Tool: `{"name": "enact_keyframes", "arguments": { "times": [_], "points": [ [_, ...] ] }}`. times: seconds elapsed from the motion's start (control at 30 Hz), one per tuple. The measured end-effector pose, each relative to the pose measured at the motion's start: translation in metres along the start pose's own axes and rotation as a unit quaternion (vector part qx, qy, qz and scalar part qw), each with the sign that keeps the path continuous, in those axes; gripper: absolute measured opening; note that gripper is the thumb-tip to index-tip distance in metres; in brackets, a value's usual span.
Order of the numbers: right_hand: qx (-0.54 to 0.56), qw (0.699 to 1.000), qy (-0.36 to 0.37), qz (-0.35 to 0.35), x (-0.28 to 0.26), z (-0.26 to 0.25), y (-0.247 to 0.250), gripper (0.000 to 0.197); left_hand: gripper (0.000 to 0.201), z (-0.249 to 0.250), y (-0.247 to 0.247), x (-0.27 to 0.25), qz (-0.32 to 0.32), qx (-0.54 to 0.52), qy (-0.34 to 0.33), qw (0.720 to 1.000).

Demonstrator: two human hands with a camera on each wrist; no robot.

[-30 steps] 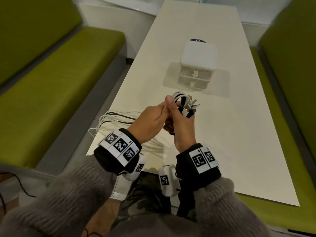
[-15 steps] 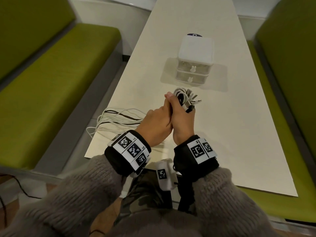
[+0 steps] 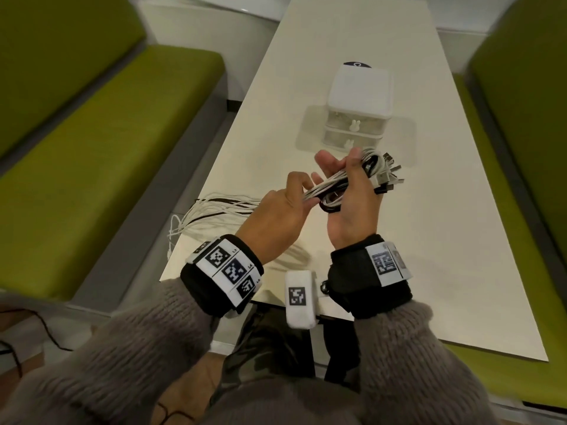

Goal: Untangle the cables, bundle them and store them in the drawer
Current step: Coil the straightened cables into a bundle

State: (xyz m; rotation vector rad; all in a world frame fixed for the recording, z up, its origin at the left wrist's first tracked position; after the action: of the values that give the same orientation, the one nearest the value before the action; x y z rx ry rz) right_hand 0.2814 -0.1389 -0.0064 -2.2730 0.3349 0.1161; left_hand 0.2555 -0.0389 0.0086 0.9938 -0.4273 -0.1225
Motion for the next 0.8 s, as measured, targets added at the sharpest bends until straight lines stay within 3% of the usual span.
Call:
{"name": "enact_keyframes", "arguments": {
  "times": [0.13, 0.23, 0.4, 0.47, 0.53, 0.6, 0.63, 0.73, 0.8],
  "points": [
    [0.045, 0.999, 0.005, -0.022, -0.005, -0.007, -0.006, 0.033, 0.03, -0.007, 0.006, 0.001, -0.069, 0.092, -0.013, 0.993],
    [0.063, 0.997, 0.001, -0.043, -0.006, -0.014, -0.01, 0.034, 0.022, -0.022, 0.005, 0.001, -0.139, 0.071, -0.02, 0.988],
    [0.084, 0.995, 0.034, -0.052, -0.002, -0.041, -0.006, 0.035, 0.011, -0.082, 0.002, -0.018, -0.212, 0.099, 0.034, 0.972],
    [0.082, 0.993, 0.053, -0.06, -0.002, -0.048, -0.005, 0.036, 0.016, -0.104, -0.001, -0.026, -0.246, 0.142, 0.074, 0.956],
    [0.078, 0.994, 0.059, -0.057, -0.002, -0.05, -0.003, 0.036, 0.04, -0.111, 0.003, -0.027, -0.258, 0.162, 0.081, 0.949],
    [0.076, 0.994, 0.055, -0.05, -0.003, -0.046, -0.004, 0.037, 0.079, -0.082, 0.017, -0.02, -0.221, 0.126, 0.035, 0.966],
    [0.073, 0.995, 0.053, -0.049, -0.005, -0.042, -0.006, 0.037, 0.087, -0.057, 0.023, -0.013, -0.193, 0.092, -0.001, 0.977],
    [0.06, 0.996, 0.048, -0.045, -0.012, -0.031, -0.011, 0.035, 0.074, 0.01, 0.019, 0.008, -0.163, 0.01, -0.085, 0.983],
    [0.058, 0.997, 0.043, -0.036, -0.014, -0.029, -0.012, 0.033, 0.05, 0.029, 0.007, 0.016, -0.162, -0.068, -0.066, 0.982]
  ]
}}
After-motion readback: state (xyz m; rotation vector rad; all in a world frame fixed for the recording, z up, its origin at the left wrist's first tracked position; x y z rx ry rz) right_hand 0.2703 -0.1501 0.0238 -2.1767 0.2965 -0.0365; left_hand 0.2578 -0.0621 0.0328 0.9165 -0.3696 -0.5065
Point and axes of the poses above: each hand's wrist, its own x-axis towards the middle knuckle, its own y-axis out of the back of the hand, z = x × y, the point moved 7 cm from there along x, towards the middle knuckle, and after that the axes turned 7 degrees about x, right-handed, at the moved point
